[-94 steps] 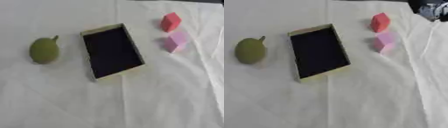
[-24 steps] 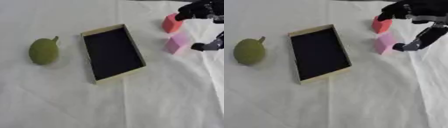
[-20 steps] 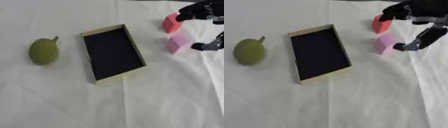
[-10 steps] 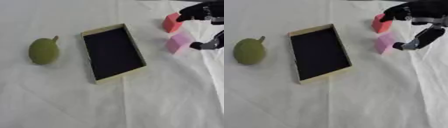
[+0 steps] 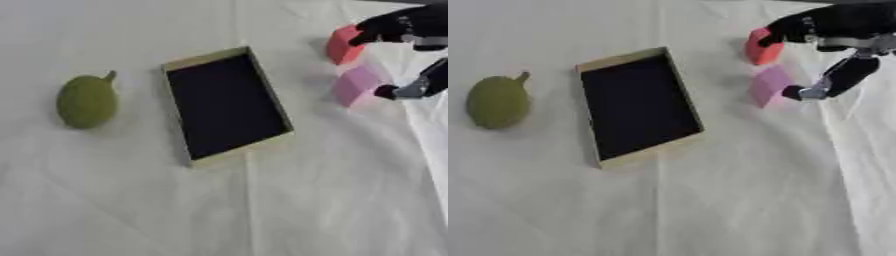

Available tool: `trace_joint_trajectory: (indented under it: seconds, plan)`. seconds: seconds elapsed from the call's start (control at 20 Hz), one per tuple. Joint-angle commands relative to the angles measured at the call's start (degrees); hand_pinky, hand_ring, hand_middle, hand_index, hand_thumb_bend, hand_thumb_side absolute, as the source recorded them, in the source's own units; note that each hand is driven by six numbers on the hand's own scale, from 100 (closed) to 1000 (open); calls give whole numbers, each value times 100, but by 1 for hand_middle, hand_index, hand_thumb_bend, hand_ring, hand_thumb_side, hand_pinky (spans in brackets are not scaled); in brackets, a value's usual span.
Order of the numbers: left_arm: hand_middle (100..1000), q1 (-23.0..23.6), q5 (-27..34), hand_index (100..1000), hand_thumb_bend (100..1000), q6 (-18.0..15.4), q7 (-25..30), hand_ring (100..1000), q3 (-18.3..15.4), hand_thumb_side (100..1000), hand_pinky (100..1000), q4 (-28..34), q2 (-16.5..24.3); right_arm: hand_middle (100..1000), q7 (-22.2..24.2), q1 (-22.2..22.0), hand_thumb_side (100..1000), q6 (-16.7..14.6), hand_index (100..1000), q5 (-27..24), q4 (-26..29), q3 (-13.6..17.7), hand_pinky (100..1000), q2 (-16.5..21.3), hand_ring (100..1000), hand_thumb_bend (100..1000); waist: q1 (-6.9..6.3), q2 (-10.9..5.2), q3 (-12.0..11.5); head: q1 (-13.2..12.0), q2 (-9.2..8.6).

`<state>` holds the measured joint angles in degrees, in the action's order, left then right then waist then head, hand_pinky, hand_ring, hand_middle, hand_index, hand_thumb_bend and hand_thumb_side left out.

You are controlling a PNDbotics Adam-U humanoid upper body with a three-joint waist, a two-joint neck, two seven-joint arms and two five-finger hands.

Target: Pick up objects on the table and place them in the box.

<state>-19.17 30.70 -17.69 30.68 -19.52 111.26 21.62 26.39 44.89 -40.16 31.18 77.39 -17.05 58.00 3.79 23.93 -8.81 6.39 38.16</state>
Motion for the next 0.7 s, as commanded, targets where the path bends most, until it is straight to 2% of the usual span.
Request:
trace_joint_trajectory:
  seconds: [0.05, 0.45, 0.7]
  plan:
    - [730, -52, 18, 826, 100, -8, 19, 796, -9, 672, 750, 48, 106, 864, 642, 123, 664, -626, 1000, 92, -108, 42, 933, 109, 1000, 325, -18, -101, -5, 0, -81]
    - [728, -59, 15, 821, 100, -16, 39, 795, -20, 672, 748, 21, 121, 862, 623, 191, 667, -657, 1000, 281, -349, 32, 932, 43, 1000, 342, -9, -50, -17, -8, -89]
    - [726, -64, 14, 819, 100, -16, 50, 793, -24, 672, 746, 9, 128, 816, 645, 210, 657, -673, 1000, 353, -416, 23, 930, 19, 1000, 347, -6, -22, -23, -10, -98]
